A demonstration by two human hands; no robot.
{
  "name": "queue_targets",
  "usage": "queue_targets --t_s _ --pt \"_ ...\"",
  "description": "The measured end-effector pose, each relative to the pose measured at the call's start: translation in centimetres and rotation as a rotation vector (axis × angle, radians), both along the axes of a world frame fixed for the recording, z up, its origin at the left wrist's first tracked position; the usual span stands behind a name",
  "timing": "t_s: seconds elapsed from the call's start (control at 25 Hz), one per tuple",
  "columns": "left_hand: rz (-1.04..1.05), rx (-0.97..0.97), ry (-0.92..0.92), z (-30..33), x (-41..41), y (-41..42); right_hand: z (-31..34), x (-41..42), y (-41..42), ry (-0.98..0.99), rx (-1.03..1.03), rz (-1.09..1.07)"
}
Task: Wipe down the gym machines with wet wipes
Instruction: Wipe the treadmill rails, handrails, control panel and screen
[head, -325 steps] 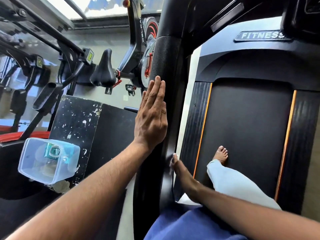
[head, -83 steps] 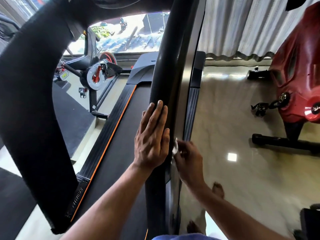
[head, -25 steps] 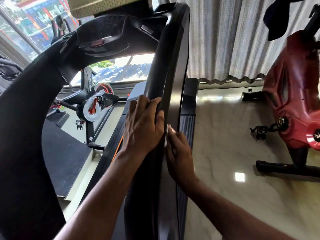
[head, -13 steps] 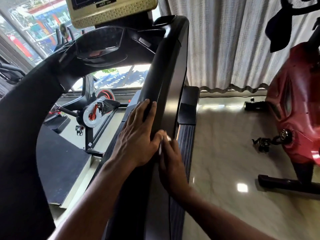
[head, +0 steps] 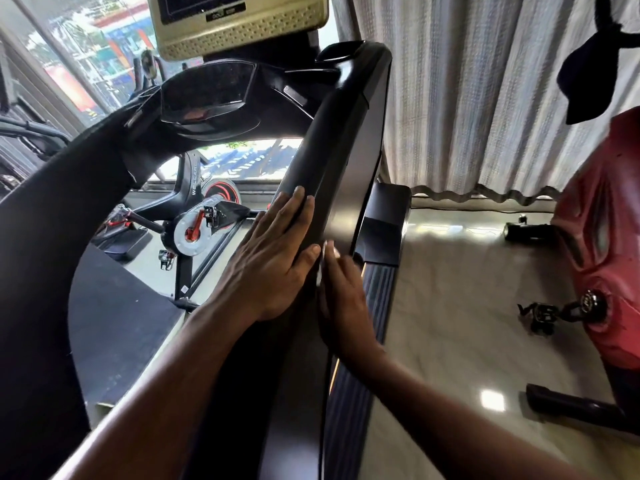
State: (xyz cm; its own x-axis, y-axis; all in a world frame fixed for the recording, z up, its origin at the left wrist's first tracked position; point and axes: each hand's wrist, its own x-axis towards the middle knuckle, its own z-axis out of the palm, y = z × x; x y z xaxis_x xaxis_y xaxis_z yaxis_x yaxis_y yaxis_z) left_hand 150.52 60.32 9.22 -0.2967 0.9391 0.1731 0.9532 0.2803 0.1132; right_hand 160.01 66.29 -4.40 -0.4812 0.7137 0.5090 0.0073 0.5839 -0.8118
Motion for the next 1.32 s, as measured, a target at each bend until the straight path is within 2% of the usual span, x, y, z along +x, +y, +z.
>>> queue_targets --t_s 0.08,0.16,0.24,0.32,0.4,0.48,0.56,0.64,0.72,0.84,0.96,1.08,1.16,1.32 --pt "-0.004 -0.006 -0.012 0.4 -0.5 1.1 1.6 -2.6 5.5 -0.030 -0.047 -0.071" --pt "-0.008 -0.003 -0.032 0.5 -1.1 2.1 0.2 -2.7 9.1 -0.136 -0.127 -0.093" --pt "-0.020 0.009 -0.061 0.5 -1.7 3.0 -3.1 -0.9 7.2 -0.203 -0.205 -0.034" --pt "-0.030 0.009 -0.106 0.7 -2.6 4.3 -3.9 0.6 3.0 -0.137 -0.246 0.041" --pt "-0.040 0.003 -0.117 0.9 -3.5 5.6 -2.1 -0.2 2.2 -0.025 -0.147 0.013" --pt "-0.049 -0.002 -0.117 1.1 -4.0 6.7 1.2 -2.5 5.8 0.029 -0.078 -0.035" --pt "-0.062 -0.019 -0.125 1.3 -4.2 7.5 2.4 -4.5 11.6 -0.002 -0.056 -0.072" --pt "-0.074 -0.025 -0.130 1.4 -4.4 8.2 0.8 -4.6 14.0 -0.094 -0.145 -0.096" --pt "-0.078 -0.025 -0.142 1.6 -4.7 8.8 -1.5 -3.2 11.4 -0.157 -0.195 -0.063" --pt "-0.080 -0.027 -0.144 1.9 -5.2 9.9 -1.9 -2.0 8.2 -0.026 -0.108 -0.005" --pt "-0.086 -0.038 -0.124 2.3 -5.4 11.1 1.1 -4.7 13.9 0.052 -0.014 -0.075" --pt "-0.084 -0.053 -0.103 2.7 -5.6 12.1 1.1 -6.9 20.2 0.020 -0.079 -0.149" --pt "-0.086 -0.062 -0.107 2.7 -5.6 12.3 -0.6 -6.0 19.6 -0.013 -0.097 -0.126" --pt "-0.076 -0.040 -0.088 2.9 -6.0 14.0 0.0 -4.1 16.4 0.132 -0.015 0.007"
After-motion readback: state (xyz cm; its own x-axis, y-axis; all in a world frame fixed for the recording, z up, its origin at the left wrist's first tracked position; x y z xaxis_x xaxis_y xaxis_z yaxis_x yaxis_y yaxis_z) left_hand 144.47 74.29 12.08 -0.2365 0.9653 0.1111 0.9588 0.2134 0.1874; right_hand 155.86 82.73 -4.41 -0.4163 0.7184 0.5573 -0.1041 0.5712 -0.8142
